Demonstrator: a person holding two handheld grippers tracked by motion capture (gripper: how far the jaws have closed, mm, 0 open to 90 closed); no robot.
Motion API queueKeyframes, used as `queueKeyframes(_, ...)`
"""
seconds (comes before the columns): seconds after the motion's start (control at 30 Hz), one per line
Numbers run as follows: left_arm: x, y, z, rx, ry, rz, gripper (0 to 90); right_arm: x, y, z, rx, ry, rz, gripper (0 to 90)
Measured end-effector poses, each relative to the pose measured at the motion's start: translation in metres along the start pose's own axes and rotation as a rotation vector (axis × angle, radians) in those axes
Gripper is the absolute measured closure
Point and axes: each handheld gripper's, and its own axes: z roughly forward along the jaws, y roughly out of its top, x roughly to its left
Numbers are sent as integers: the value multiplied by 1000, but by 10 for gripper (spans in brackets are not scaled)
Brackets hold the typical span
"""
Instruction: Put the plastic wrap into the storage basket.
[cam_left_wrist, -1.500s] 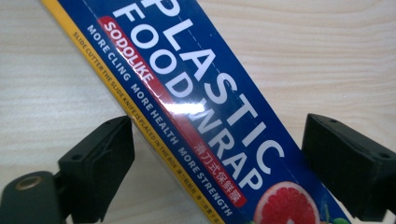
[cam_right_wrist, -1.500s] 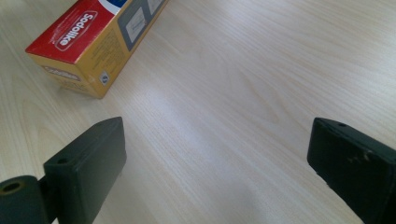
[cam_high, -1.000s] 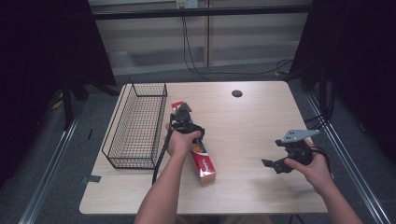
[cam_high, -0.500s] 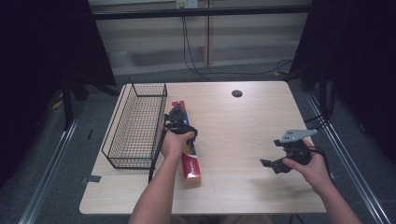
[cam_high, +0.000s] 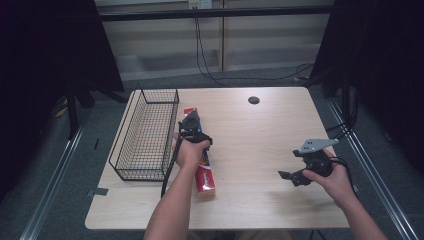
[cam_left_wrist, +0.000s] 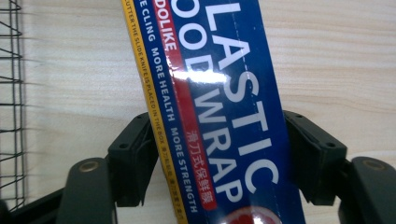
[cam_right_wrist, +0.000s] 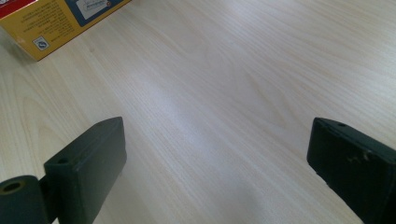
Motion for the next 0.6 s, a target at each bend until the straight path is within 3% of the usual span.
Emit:
queueKeyframes(0.13,-4,0,-5,16,29,50,382,0,0,-2,-10,-2,2,46)
queueKeyframes(0.23,-5,-2,-7,25,25,93,414,-1,0,-3,-20,-1,9,45)
queueKeyframes(0.6,2,-4,-14,79,-1,118,429,-1,1,-4,-23,-4,13,44)
